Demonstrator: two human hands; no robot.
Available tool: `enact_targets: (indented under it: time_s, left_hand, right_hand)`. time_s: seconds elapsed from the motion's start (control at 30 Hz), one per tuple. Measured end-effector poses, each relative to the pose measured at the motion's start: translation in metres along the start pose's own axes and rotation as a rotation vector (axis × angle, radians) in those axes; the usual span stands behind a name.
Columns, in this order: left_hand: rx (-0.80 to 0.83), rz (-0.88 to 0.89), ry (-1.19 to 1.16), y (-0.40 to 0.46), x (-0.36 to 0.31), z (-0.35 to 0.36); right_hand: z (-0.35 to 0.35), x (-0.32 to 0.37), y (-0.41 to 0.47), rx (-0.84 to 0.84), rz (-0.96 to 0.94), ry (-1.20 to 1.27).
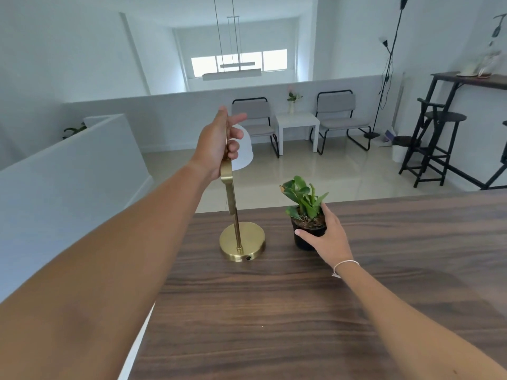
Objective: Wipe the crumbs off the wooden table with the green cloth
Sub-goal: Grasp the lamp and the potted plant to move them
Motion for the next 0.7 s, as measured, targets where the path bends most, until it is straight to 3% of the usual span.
enact_targets:
  time_s: [0.3,0.7]
  left_hand:
    - [-0.032,-0.015,0.002,-0.002,-0.004,0.000]
    - [0.015,-0.008,-0.015,-0.047,-0.032,0.027]
  right_hand:
    - [-0.009,0.002,-0.009,-0.073,0.008,-0.001]
    - [-0.073,0.008,-0.068,-0.172,0.011,-0.007]
Point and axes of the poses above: each hand's wrist, its own y-axis towards the middle knuckle, its own z-axis out of the palm, x = y × z, the point moved 8 cm from there along y, towards the middle knuckle, and after that the axes turned 10 degrees about -y, right-handed, at the moved point
